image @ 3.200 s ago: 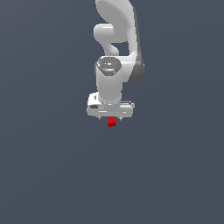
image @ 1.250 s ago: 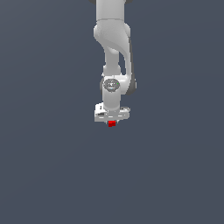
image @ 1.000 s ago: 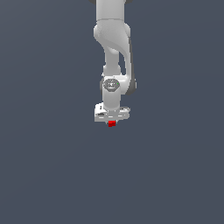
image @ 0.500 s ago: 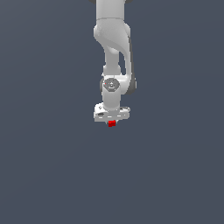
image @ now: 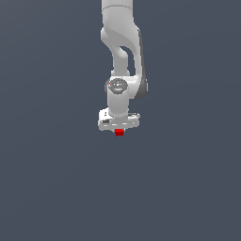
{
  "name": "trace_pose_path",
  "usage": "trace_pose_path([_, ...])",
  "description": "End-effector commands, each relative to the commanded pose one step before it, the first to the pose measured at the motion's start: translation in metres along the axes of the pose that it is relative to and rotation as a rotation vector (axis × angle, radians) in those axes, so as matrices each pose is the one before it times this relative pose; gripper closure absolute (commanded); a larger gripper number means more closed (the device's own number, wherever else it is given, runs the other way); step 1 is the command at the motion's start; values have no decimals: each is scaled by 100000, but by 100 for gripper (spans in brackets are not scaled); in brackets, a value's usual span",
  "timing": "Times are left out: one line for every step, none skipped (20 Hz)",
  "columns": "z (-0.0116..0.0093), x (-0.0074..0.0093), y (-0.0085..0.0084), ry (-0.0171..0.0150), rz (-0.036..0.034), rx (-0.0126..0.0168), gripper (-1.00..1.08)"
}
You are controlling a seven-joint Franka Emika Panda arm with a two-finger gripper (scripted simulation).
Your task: Pick up the red cube and move it to a goal position.
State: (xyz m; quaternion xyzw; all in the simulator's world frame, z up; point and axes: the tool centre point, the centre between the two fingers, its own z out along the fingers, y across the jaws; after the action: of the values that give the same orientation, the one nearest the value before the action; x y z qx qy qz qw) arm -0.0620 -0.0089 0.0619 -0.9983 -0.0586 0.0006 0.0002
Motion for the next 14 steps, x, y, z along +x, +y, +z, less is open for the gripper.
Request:
trace_pose_path([-1686, 896, 385, 109, 6, -15, 108])
trace_pose_path([-740, 402, 171, 0, 0, 0, 108])
trace_pose_path([-775, 423, 173, 8, -18, 45, 108])
trace_pose_path([-803, 441, 187, 0, 0, 0, 108])
trace_pose_path([-828, 458, 193, 0, 0, 0, 108])
trace_pose_path([-847, 473, 198, 0, 0, 0, 108])
trace_pose_path([-858, 484, 202, 0, 0, 0, 108])
trace_pose_path([-823, 470, 195, 0, 0, 0, 108])
trace_pose_path([-776, 448, 185, 0, 0, 0, 108])
trace_pose_path([-729, 425, 174, 0, 0, 0, 108])
trace_pose_path([-683, 401, 164, 0, 0, 0, 108])
trace_pose_path([-637, 377, 154, 0, 0, 0, 108])
trace_pose_path([-590, 356, 144, 0, 0, 0, 108])
trace_pose_path([-543, 335, 134, 0, 0, 0, 108])
